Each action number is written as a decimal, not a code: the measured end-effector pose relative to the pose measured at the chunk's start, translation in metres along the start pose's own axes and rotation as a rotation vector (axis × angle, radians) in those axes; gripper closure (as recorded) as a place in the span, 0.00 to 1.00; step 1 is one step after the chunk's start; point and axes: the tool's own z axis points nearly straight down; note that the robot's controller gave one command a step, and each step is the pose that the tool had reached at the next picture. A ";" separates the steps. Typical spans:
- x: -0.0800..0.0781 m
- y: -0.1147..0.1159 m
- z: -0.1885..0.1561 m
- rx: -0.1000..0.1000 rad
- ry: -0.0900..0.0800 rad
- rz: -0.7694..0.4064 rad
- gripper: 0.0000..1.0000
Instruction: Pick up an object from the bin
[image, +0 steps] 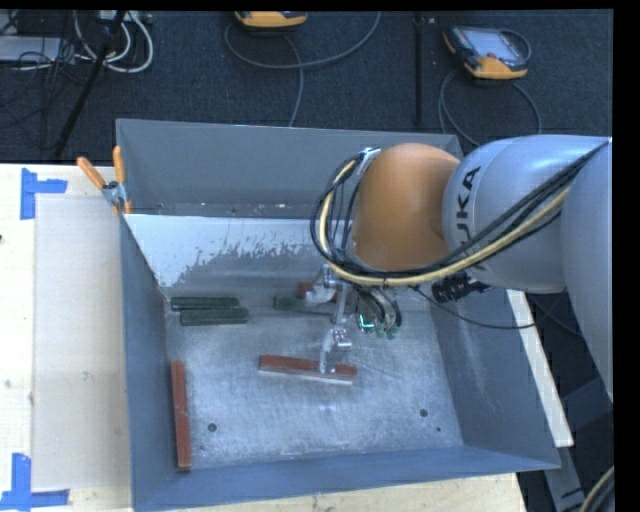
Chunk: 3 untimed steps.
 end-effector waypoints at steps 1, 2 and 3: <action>-0.002 0.000 -0.004 0.000 -0.007 0.001 0.00; 0.007 0.011 0.014 0.000 -0.010 0.118 0.00; 0.016 0.006 0.016 0.001 -0.005 0.111 0.00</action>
Offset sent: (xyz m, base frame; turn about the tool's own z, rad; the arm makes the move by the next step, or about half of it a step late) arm -0.0131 0.0175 -0.0240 0.1726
